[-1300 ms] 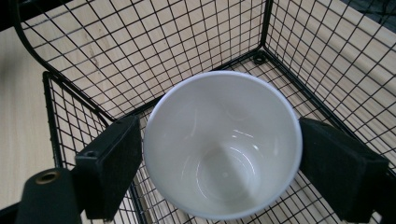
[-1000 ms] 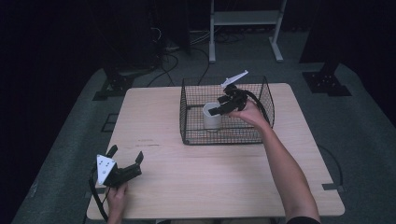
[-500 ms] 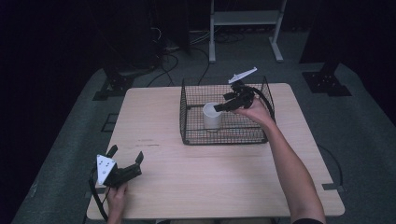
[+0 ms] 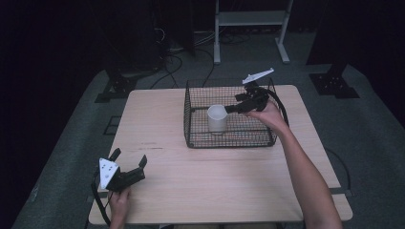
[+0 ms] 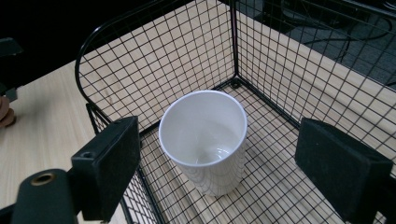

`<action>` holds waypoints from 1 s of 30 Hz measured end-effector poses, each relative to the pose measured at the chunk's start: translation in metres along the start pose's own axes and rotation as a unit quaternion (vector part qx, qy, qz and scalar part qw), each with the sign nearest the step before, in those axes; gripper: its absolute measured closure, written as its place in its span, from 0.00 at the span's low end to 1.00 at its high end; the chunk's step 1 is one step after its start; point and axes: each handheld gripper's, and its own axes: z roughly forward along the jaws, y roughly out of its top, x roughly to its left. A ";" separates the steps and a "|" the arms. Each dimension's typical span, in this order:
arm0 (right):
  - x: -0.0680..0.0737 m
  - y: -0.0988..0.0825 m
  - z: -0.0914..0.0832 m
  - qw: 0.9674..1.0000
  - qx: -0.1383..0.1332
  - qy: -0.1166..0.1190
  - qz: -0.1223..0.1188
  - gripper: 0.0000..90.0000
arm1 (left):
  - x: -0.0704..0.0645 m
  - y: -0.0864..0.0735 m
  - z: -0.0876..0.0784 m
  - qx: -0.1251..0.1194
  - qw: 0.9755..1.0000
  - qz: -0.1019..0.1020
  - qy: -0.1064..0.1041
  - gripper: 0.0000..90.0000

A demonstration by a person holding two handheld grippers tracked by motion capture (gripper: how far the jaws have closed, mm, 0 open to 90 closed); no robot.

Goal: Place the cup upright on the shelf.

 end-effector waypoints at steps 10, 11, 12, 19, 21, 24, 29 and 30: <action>0.006 -0.004 -0.014 1.000 -0.010 -0.003 -0.004 0.15 | 0.000 0.000 0.000 0.000 1.000 0.000 -0.001 0.00; 0.006 -0.005 -0.015 1.000 -0.010 -0.003 -0.004 0.15 | 0.000 0.000 0.000 0.000 1.000 0.001 0.000 0.00; 0.007 -0.006 -0.016 1.000 -0.011 -0.001 -0.003 0.15 | 0.000 0.000 0.000 0.000 1.000 0.001 0.000 0.00; 0.011 -0.011 -0.021 1.000 -0.017 0.004 -0.006 0.15 | 0.000 0.000 0.000 0.000 1.000 0.001 0.000 0.00; 0.013 -0.012 -0.023 1.000 -0.019 0.005 -0.007 0.15 | 0.000 0.000 0.000 0.000 1.000 0.001 0.001 0.00; 0.016 -0.013 -0.027 1.000 -0.023 0.009 -0.010 0.15 | 0.000 0.000 0.000 0.000 1.000 0.001 0.000 0.00; 0.022 -0.019 -0.031 0.999 -0.025 0.013 -0.016 0.15 | -0.001 0.000 0.000 0.000 1.000 0.001 0.000 0.00; 0.023 -0.020 -0.032 0.999 -0.026 0.015 -0.016 0.15 | -0.001 0.000 0.000 0.000 1.000 0.001 0.000 0.00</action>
